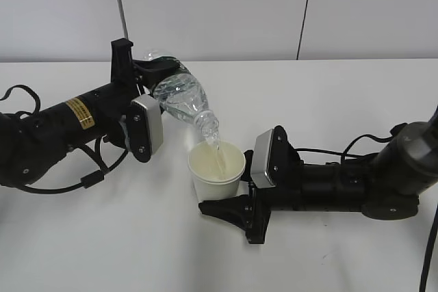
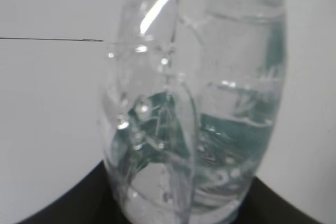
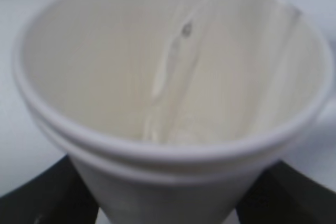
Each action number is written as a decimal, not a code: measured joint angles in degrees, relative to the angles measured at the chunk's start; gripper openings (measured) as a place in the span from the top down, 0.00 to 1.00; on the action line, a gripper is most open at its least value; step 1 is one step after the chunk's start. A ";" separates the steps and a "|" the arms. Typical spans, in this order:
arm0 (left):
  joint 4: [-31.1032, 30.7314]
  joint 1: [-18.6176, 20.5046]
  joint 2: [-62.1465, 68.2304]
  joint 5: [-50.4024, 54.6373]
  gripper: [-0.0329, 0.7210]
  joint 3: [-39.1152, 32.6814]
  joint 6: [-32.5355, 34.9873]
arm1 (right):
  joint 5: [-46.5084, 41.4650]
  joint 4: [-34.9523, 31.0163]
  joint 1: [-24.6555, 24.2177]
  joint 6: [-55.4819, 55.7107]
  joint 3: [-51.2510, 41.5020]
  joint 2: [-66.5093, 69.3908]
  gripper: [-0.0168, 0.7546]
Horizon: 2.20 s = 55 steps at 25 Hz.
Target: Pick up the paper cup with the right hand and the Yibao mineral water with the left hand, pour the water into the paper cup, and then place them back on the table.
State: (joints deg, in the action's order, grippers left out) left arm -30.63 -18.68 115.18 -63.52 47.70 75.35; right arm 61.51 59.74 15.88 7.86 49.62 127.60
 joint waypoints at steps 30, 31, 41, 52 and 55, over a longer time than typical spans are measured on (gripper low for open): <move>0.19 0.00 0.00 -0.32 0.53 0.02 2.58 | -0.10 0.31 0.00 -0.64 0.00 0.00 0.30; 0.19 0.00 0.00 -0.32 0.53 0.02 2.58 | -0.10 0.31 0.00 -0.64 0.00 0.00 0.30; 0.19 0.00 0.00 -0.38 0.53 0.07 2.58 | -0.10 0.41 0.00 -0.73 0.00 0.00 0.30; 0.23 0.00 0.00 -0.71 0.53 0.07 2.58 | -0.10 0.41 0.00 -0.77 0.00 0.00 0.30; 0.23 0.00 0.00 -0.71 0.53 0.07 2.58 | -0.10 0.41 0.00 -0.86 0.00 0.00 0.30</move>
State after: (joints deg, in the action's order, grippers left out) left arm -30.39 -18.68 115.18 -64.23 47.76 77.93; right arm 61.41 60.15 15.88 7.00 49.62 127.60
